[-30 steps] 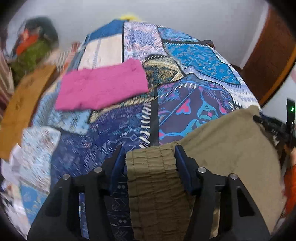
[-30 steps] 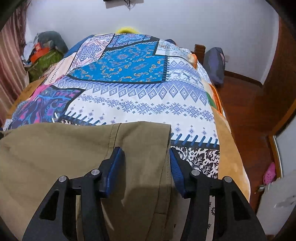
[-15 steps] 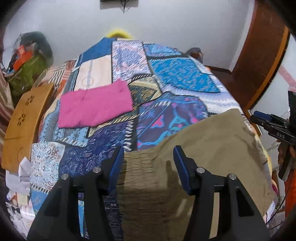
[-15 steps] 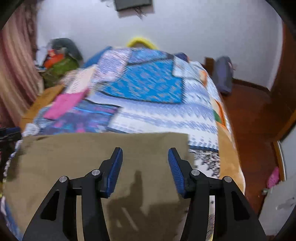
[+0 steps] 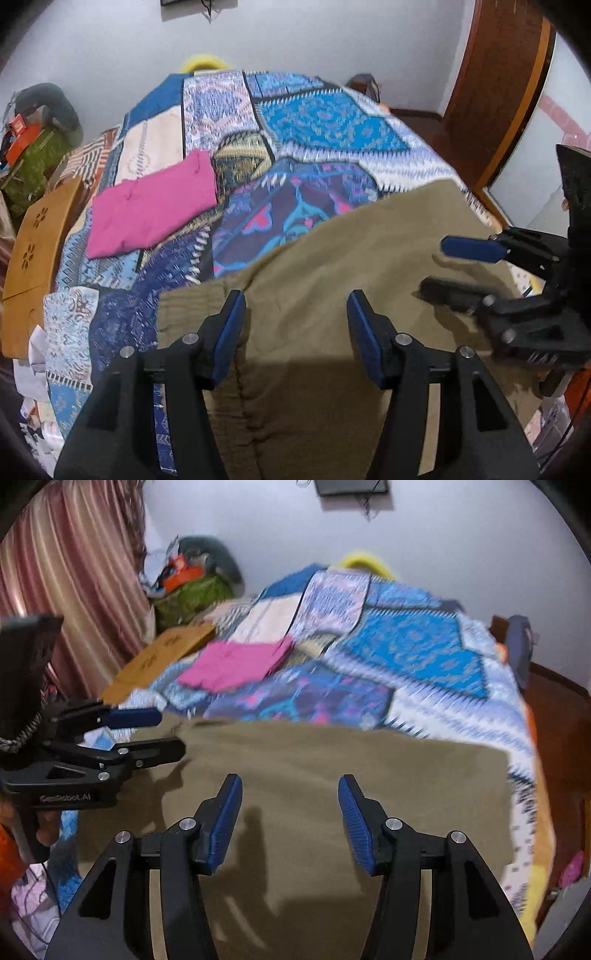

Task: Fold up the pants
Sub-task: 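Grasp the folded pants edge with the left tool while the right tool grasps the opposite edge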

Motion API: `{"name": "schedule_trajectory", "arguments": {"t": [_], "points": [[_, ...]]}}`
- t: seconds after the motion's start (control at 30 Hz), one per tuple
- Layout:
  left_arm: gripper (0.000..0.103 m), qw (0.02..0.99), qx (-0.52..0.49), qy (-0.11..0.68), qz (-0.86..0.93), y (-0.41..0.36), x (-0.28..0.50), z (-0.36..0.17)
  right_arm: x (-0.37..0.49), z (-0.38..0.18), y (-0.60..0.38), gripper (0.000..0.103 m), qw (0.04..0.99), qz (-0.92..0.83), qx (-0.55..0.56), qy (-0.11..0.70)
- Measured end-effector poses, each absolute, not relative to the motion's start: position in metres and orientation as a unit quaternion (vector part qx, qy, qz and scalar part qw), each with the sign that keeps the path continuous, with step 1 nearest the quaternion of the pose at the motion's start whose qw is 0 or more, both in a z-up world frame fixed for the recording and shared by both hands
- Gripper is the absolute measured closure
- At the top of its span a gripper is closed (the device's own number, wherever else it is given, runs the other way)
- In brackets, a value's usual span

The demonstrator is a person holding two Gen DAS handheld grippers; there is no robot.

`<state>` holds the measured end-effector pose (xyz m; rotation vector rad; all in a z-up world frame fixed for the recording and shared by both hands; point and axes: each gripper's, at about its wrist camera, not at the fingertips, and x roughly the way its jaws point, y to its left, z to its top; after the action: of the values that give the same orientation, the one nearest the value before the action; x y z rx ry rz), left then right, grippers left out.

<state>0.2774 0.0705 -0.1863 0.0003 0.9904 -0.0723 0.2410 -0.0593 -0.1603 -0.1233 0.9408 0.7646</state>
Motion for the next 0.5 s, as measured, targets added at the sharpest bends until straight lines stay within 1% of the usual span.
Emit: {"name": "schedule_trajectory", "arguments": {"t": [0.13,0.27,0.5], "points": [[0.043,0.868,-0.004,0.495,-0.034,0.072,0.28,-0.209,0.238,-0.184,-0.051,0.053,0.797,0.361,-0.075,0.478],[0.042,0.874,0.033,0.484,-0.028,0.063,0.273,-0.208,0.231,-0.179,-0.058,0.053,0.797,0.362,-0.077,0.478],[0.04,0.88,0.057,0.471,-0.02,0.06,0.248,-0.202,0.2,-0.176,-0.076,0.053,0.799,0.35,-0.11,0.476]]}}
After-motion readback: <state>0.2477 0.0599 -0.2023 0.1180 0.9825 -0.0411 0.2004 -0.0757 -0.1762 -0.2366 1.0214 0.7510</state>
